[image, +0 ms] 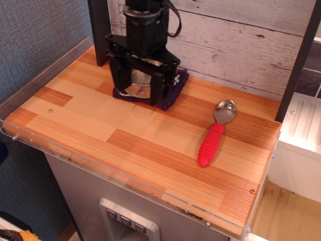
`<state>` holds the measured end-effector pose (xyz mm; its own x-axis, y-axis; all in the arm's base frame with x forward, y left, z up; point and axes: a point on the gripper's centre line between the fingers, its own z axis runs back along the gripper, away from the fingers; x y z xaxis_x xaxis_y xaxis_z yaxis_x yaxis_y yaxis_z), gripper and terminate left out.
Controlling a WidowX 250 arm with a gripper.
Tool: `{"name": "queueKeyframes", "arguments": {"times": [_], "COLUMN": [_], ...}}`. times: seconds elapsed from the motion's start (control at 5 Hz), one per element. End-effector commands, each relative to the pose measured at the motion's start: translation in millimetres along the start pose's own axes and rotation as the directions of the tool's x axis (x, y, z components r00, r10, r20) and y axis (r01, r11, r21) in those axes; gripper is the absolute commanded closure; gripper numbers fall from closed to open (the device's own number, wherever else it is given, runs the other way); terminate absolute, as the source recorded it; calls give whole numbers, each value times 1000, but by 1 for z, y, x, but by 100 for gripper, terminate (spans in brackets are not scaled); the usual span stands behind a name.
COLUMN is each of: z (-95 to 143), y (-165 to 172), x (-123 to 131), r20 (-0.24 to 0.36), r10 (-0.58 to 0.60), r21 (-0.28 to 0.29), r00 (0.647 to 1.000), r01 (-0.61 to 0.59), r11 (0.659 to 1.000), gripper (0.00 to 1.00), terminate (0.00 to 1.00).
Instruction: Place the garlic on the far edge of the table.
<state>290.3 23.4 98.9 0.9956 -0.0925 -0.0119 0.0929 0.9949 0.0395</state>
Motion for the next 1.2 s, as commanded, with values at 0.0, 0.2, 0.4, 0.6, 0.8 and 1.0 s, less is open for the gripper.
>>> {"name": "queueKeyframes", "arguments": {"times": [0.0,0.2,0.4,0.6,0.8,1.0], "z": [7,-6,-25,-43,-49,-57], "y": [38,49,51,51,48,49], "x": [62,85,96,99,98,97], "r20": [74,59,20,-17,-34,-55], "r10": [94,117,119,118,117,130], "r21": [16,30,44,54,64,68], "r00": [993,991,993,993,993,990], "r01": [-96,-119,-120,-117,-114,-126], "r11": [995,992,992,992,991,990], "gripper": [0,0,0,0,0,0], "terminate": [0,0,0,0,0,0]}}
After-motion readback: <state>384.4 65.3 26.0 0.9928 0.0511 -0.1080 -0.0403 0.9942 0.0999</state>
